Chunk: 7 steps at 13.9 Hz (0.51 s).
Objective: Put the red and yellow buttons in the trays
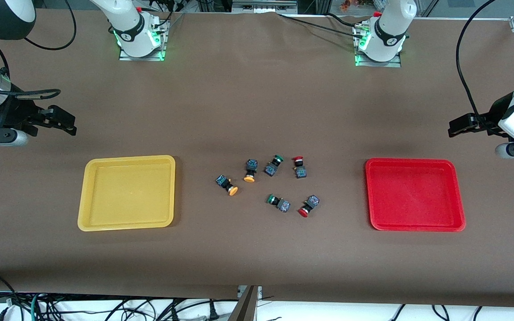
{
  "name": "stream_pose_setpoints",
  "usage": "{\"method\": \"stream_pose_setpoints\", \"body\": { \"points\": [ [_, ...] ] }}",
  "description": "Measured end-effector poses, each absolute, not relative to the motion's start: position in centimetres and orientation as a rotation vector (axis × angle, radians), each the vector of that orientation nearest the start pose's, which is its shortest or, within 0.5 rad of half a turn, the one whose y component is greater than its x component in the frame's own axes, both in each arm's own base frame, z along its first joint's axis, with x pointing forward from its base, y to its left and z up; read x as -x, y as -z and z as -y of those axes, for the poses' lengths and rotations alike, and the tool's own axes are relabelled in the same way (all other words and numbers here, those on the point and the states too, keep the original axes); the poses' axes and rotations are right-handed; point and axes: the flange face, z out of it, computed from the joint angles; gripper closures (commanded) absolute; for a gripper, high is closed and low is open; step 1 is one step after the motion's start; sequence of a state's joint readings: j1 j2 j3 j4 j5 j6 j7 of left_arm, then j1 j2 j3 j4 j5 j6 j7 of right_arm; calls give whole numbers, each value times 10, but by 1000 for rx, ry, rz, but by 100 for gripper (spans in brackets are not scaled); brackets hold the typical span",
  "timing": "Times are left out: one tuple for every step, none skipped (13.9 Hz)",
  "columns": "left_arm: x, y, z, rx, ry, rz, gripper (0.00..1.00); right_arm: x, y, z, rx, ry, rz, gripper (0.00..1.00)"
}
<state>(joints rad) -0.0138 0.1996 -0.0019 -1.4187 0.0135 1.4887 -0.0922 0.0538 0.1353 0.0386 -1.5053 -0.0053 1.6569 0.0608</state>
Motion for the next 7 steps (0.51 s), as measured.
{"method": "stream_pose_setpoints", "body": {
  "points": [
    [-605,-572,8,3113,-203,119,0,-600,-585,-54,3140,26,51,0],
    [-605,-571,8,3112,-207,119,0,-600,-585,-55,3140,26,55,0],
    [-606,-569,9,3112,-212,116,0,-600,-585,-57,3139,26,60,0],
    [-607,-567,12,3112,-215,106,0,-600,-585,-58,3139,26,62,0],
    [-607,-566,19,3112,-219,87,0,-600,-585,-58,3139,26,61,0],
    [-608,-563,30,3111,-226,59,0,-600,-585,-57,3139,26,60,0],
    [-609,-557,44,3109,-240,25,0,-600,-585,-57,3139,26,59,0]
  ]
}}
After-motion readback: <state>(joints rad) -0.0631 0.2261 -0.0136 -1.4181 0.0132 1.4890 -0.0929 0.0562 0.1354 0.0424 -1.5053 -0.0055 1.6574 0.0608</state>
